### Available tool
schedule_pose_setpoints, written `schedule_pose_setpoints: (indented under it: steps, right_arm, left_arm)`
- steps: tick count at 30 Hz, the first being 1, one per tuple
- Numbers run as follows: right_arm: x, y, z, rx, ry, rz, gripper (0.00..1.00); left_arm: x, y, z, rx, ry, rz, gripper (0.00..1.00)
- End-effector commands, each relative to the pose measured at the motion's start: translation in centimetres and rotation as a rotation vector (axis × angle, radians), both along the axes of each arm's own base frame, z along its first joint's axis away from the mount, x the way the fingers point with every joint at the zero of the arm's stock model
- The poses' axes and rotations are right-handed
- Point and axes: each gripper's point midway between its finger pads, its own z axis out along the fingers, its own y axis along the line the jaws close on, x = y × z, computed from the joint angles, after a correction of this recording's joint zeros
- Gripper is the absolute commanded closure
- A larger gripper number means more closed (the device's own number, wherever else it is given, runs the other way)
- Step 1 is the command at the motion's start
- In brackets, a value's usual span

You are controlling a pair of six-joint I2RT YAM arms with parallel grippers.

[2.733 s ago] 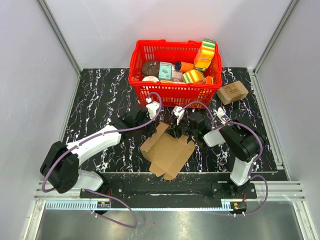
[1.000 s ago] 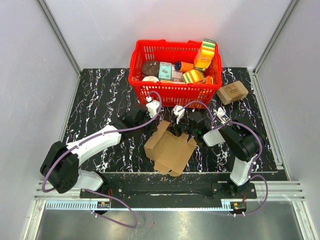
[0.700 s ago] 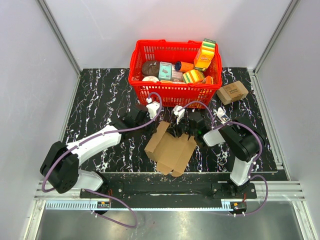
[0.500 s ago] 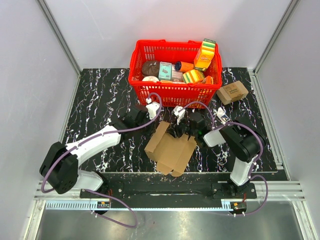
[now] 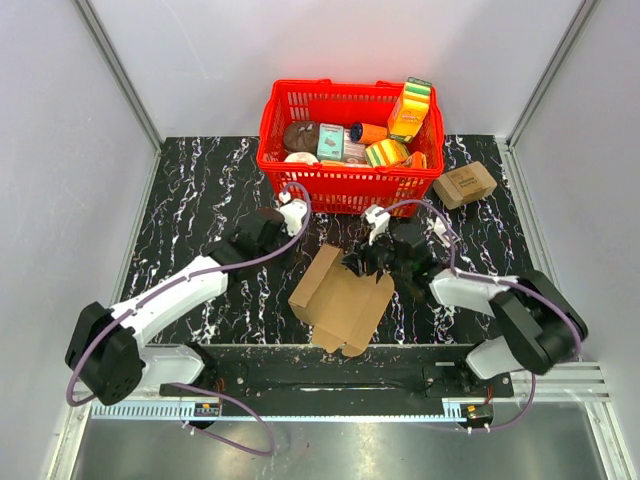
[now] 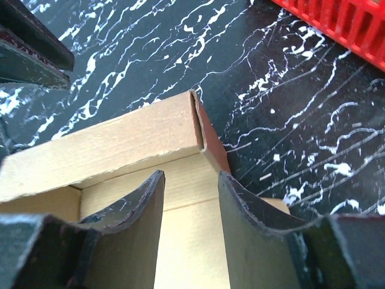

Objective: Fold the paper box

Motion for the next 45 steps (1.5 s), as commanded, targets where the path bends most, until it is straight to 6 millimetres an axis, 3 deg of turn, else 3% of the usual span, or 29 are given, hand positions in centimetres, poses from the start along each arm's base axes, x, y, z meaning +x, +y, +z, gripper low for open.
schedule_pose_setpoints:
  steps: [1,6,10,15,18,23,26,29,33,38,41,45]
  right_arm:
    - [-1.1,-2.5,0.2,0.015,0.171,-0.193,0.53]
    - [-2.0,-5.3,2.3,0.042,0.232,-0.361,0.53]
    - [-1.6,-9.1,4.4,0.059,0.246,-0.597,0.49]
    - [-2.3,-13.5,4.3,0.012,0.312,-0.826,0.45]
    - [-2.5,-14.9,2.9,0.003,0.404,-0.892,0.43]
    - [-2.8,-16.2,0.7,0.023,0.533,-0.964,0.4]
    - [-3.2,-17.8,-0.4,0.014,0.582,-1.05,0.36]
    - [-3.1,-20.4,-0.4,0.012,0.576,-1.163,0.31]
    - [-2.4,-23.5,1.1,0.041,0.525,-1.275,0.27]
    - [-1.7,-23.6,1.2,0.072,0.561,-1.245,0.27]
    - [-1.7,-22.9,0.6,0.087,0.593,-1.213,0.26]
    - [-2.0,-22.7,-0.2,0.09,0.609,-1.199,0.26]
  left_arm:
    - [1.4,1.0,4.9,-0.034,-0.137,0.06,0.66]
    - [1.0,1.5,6.5,-0.075,-0.177,0.086,0.59]
    - [0.4,1.7,7.0,-0.098,-0.183,0.083,0.58]
    - [-0.4,1.4,6.3,-0.125,-0.151,0.072,0.57]
    - [-1.0,0.8,6.3,-0.137,-0.14,0.036,0.55]
    - [-1.6,-0.8,7.1,-0.084,-0.187,-0.028,0.41]
    - [-1.8,-1.2,6.5,-0.038,-0.178,-0.038,0.38]
    - [-2.2,-1.7,6.2,-0.059,-0.172,-0.045,0.37]
    - [-2.6,-1.9,6.1,-0.085,-0.168,-0.053,0.37]
    - [-3.0,-3.4,6.3,-0.068,-0.176,-0.101,0.35]
    - [-3.1,-4.6,5.5,0.02,-0.186,-0.128,0.25]
    - [-3.3,-5.8,4.6,0.167,-0.209,-0.138,0.18]
